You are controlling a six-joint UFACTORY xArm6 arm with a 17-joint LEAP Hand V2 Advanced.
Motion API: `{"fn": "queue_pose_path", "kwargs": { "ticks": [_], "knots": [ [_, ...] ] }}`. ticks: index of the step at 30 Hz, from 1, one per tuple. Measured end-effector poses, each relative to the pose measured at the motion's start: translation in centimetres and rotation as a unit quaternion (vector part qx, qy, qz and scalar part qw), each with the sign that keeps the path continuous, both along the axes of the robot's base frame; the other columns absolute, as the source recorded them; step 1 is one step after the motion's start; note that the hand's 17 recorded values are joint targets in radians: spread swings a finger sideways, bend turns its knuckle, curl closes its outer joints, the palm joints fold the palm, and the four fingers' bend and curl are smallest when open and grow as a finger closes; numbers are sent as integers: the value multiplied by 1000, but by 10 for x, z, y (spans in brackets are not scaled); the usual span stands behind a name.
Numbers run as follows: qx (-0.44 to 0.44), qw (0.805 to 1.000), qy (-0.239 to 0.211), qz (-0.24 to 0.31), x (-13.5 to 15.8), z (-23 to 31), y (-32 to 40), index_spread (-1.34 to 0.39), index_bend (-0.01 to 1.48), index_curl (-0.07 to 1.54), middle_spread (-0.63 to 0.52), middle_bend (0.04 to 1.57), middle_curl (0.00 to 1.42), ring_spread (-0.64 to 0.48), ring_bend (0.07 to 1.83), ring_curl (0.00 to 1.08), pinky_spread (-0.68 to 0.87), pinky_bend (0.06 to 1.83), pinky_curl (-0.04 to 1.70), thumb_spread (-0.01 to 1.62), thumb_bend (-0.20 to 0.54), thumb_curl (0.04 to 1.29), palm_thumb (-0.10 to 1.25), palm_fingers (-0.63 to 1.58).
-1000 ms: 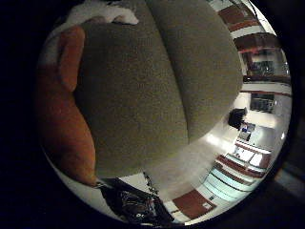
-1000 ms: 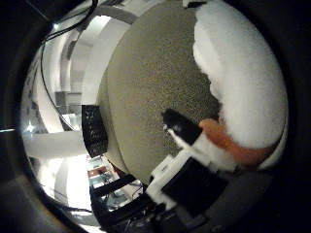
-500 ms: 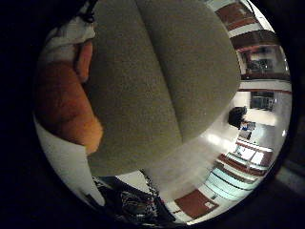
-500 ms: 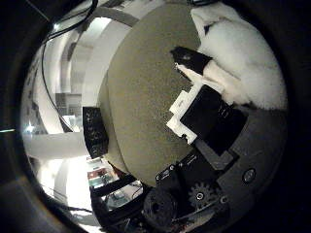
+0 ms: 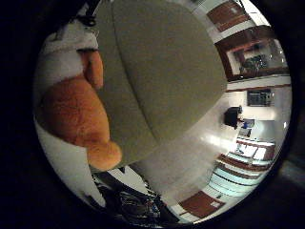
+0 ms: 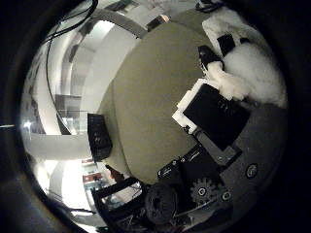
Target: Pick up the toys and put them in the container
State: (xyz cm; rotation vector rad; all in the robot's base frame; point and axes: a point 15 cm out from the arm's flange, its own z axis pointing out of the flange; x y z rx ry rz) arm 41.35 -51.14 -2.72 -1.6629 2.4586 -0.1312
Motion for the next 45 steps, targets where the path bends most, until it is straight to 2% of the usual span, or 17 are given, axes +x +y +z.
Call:
{"fn": "queue_pose_path", "kwargs": {
  "ticks": [8,21,31,45],
  "knots": [
    [-3,999,-20,32,35,80,27,-243,1121,849,-131,1364,738,-211,1405,720,-157,1512,670,518,-19,866,1093,1114],
    [-12,994,-39,97,62,174,135,-245,1112,859,-130,1368,727,-202,1403,731,-167,1443,780,488,-18,924,1084,1118],
    [1,984,-52,168,76,207,261,-245,1109,864,-130,1368,723,-208,1394,741,-175,1398,851,483,-19,946,1080,1122],
    [15,964,-60,258,75,237,432,-246,1109,871,-131,1370,726,-206,1385,750,-184,1355,918,476,-19,958,1074,1126]
  ]
}}
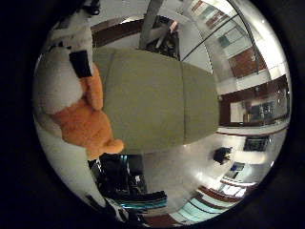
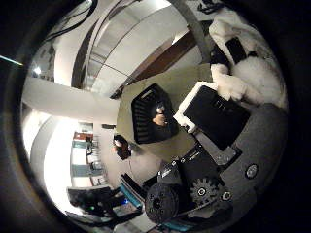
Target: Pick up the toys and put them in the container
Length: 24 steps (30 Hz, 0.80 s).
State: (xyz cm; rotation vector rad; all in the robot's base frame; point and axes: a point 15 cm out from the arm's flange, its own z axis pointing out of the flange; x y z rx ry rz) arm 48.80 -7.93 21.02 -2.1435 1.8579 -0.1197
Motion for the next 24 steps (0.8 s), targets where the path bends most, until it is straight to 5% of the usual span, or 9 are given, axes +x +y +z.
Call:
{"fn": "queue_pose_path", "kwargs": {
  "ticks": [24],
  "knots": [
    [18,996,-8,91,-11,33,176,-253,1096,884,-132,1362,730,-201,1398,737,-192,1316,963,445,-19,970,1081,1132]
  ]
}}
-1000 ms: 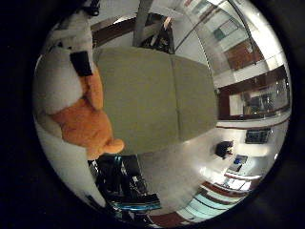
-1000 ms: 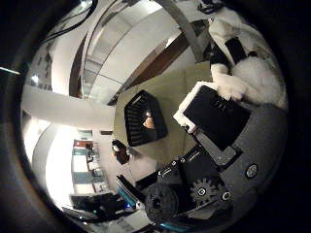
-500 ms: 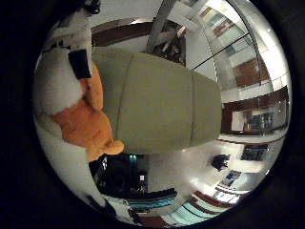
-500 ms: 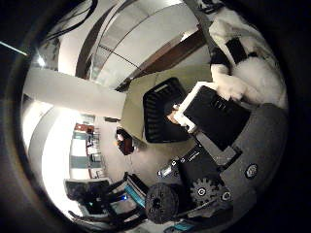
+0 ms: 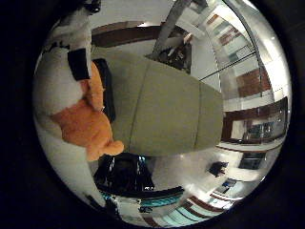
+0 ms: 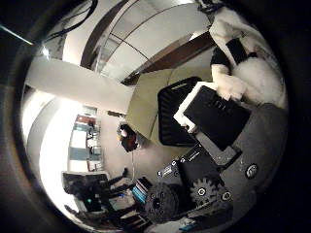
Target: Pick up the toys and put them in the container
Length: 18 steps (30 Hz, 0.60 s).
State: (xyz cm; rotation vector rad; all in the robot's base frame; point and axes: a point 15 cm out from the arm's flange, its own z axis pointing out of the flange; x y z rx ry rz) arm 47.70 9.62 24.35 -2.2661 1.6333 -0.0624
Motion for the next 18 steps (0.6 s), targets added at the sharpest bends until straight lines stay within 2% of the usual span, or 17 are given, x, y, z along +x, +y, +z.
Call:
{"fn": "queue_pose_path", "kwargs": {
  "ticks": [18],
  "knots": [
    [10,998,9,64,-28,3,98,-254,1091,889,-132,1358,732,-196,1412,729,-195,1303,974,434,-19,978,1086,1135]
  ]
}}
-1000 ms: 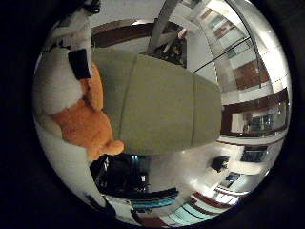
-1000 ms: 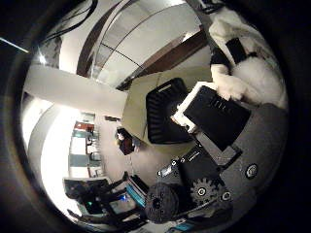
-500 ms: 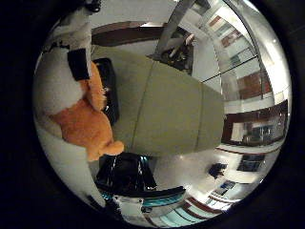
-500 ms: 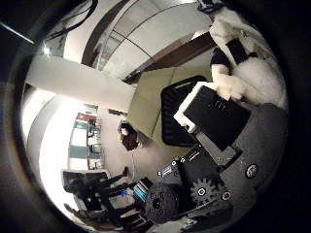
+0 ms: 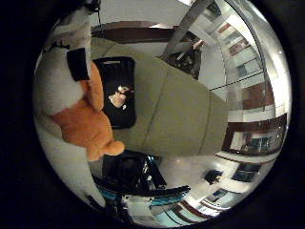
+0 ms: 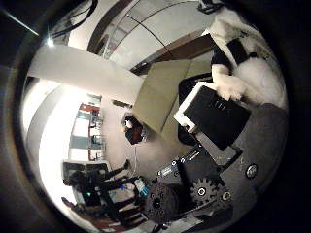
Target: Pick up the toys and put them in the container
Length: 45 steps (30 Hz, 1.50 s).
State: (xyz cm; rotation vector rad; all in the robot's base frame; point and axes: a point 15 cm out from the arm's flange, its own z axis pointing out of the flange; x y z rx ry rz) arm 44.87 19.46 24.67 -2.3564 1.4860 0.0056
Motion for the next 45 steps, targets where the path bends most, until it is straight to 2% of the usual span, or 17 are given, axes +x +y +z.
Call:
{"fn": "queue_pose_path", "kwargs": {
  "ticks": [26,40,45],
  "knots": [
    [9,997,3,75,-47,5,99,-254,1091,890,-123,1356,734,-192,1422,714,-201,1293,986,422,-19,980,1081,1137],
    [9,998,0,61,-37,7,86,-253,1095,887,-122,1361,733,-202,1404,730,-199,1304,986,417,-22,985,1070,1137],
    [16,998,-21,52,-26,14,81,-252,1100,887,-128,1353,731,-208,1394,732,-197,1325,987,520,-29,959,999,1131]
  ]
}}
